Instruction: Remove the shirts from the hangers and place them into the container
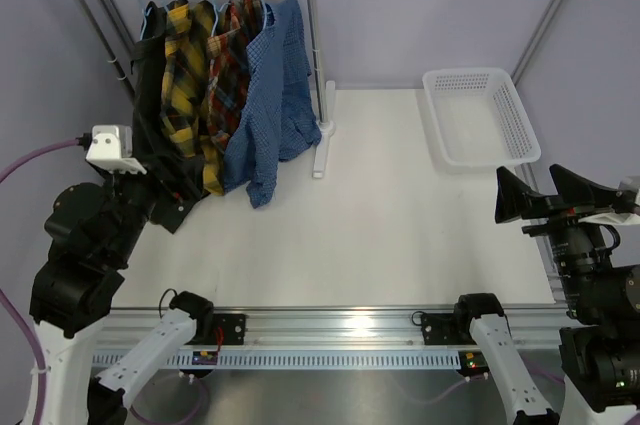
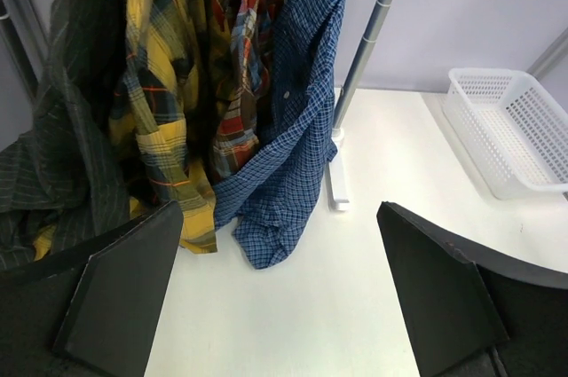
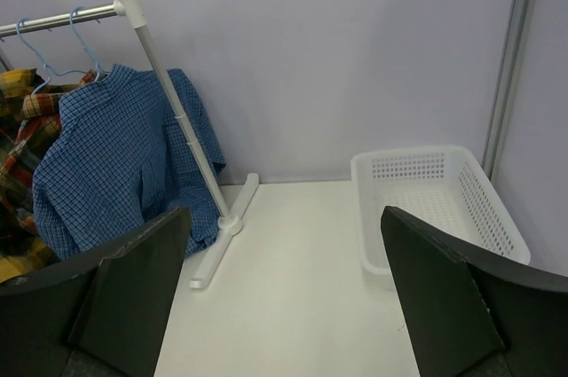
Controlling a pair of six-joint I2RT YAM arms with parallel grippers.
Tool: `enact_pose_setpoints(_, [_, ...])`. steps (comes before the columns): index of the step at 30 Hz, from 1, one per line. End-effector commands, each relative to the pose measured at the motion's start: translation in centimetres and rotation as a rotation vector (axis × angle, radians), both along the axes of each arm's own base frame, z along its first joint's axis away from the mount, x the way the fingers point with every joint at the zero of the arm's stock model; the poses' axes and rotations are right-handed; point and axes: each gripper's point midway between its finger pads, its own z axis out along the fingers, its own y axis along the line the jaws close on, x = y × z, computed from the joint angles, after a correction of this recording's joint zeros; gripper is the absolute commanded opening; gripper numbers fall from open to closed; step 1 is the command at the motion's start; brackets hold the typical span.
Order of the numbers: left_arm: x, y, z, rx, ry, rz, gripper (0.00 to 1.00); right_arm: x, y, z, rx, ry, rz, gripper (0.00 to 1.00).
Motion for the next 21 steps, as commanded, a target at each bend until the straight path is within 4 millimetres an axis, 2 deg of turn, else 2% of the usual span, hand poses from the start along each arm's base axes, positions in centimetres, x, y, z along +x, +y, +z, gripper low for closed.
enact_pose_setpoints(1, [1.0,-1.6,1.4,-0.032,-0.013,-0.059,0.99,0.4,0.5,-1.0,0.019,0.025,0.031,0.99])
enact_pose_setpoints(5, [2.6,-2.9,1.9,-0.037,0.017,-0.088,0.99,1.1,0.8,-2.6,0.073,0.064,0.043,0.99])
enact_pose_setpoints(8, [4.9,-4.7,2.8,-0.053,0.054,-0.126,0.99,1.8,1.5,-3.8,0.105,0.092,0.076,0.99])
enact_pose_setpoints(11, [8.3,-6.3,4.9,-0.078,0.036,-0.132,0.99,2.5,2.7,-4.8,0.126,0.129,0.14,0.99])
enact_pose_setpoints(12, [10.3,-7.0,5.3,-0.073,0.034,-0.131,0.99,2.9,3.0,-5.4,0.128,0.148,0.156,0.99])
enact_pose_setpoints(13, [11.5,-7.4,6.5,-0.079,-0.008,-0.129,0.99,3.0,3.5,-5.7,0.129,0.158,0.181,1.0])
enact_pose_setpoints(15, [13.7,-8.1,7.5,-0.082,-0.03,-0.116,0.99,3.2,4.6,-6.9,0.127,0.188,0.24,0.99])
enact_pose_setpoints(16, [15.8,-9.0,8.7,-0.089,-0.054,-0.123,0.99,3.0,4.9,-7.2,0.132,0.194,0.257,0.99])
enact_pose_setpoints(18, [17.8,-10.0,9.7,-0.109,-0.069,-0.131,0.99,3.1,5.1,-7.8,0.122,0.208,0.269,1.0])
enact_pose_setpoints(19, [19.7,-10.9,10.5,-0.12,-0.085,-0.14,0.99,3.2,5.0,-8.0,0.107,0.214,0.264,0.99])
enact_pose_setpoints(21, [21.4,-12.2,11.0,-0.15,-0.09,-0.165,0.99,3.4,4.9,-8.4,0.081,0.215,0.258,1.0])
